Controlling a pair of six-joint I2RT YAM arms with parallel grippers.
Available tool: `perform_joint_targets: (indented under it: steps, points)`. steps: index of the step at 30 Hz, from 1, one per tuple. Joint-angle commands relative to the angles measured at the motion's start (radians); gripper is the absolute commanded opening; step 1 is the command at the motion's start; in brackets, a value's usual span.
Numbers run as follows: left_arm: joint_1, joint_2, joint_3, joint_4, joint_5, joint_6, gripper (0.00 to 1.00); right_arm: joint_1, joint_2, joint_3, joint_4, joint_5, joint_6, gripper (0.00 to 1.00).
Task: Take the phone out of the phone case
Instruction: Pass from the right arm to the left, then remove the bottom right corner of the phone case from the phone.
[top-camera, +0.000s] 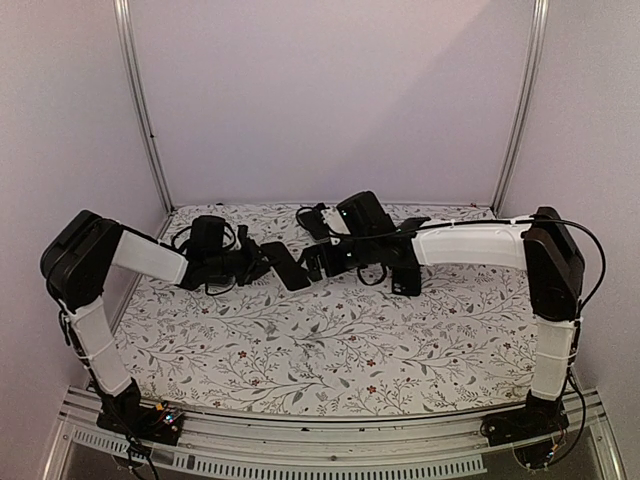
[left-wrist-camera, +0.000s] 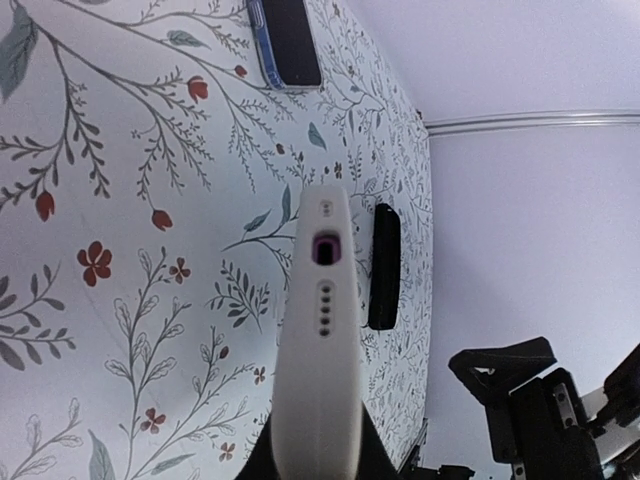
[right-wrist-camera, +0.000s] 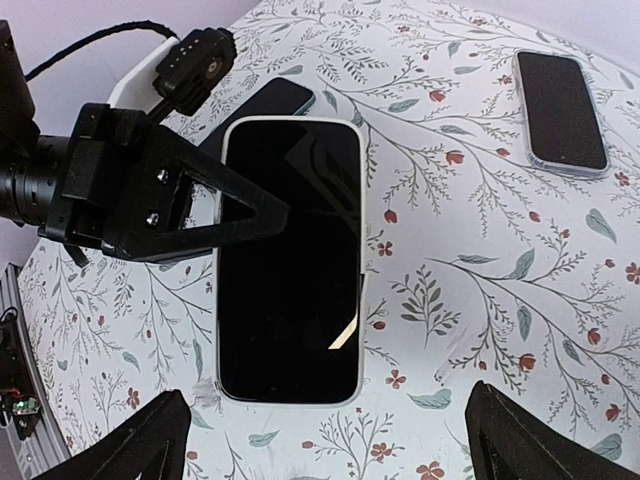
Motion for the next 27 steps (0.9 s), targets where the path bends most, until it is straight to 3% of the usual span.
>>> perform_joint_targets:
  steps: [1,6,17,27]
  points:
    - [0.021,-0.069,0.036,0.013,0.000,0.087,0.00,-0.025,-0.102,-0.052,0.079,0.035,0.032,0.99]
    - [0.027,-0.107,0.028,0.019,0.014,0.145,0.00,-0.058,-0.184,-0.149,0.188,-0.013,0.085,0.99]
    - [0.026,-0.138,0.002,0.145,0.134,0.176,0.00,-0.179,-0.288,-0.262,0.353,-0.353,0.233,0.99]
    - [0.022,-0.147,-0.014,0.284,0.232,0.157,0.00,-0.201,-0.316,-0.296,0.413,-0.534,0.285,0.89]
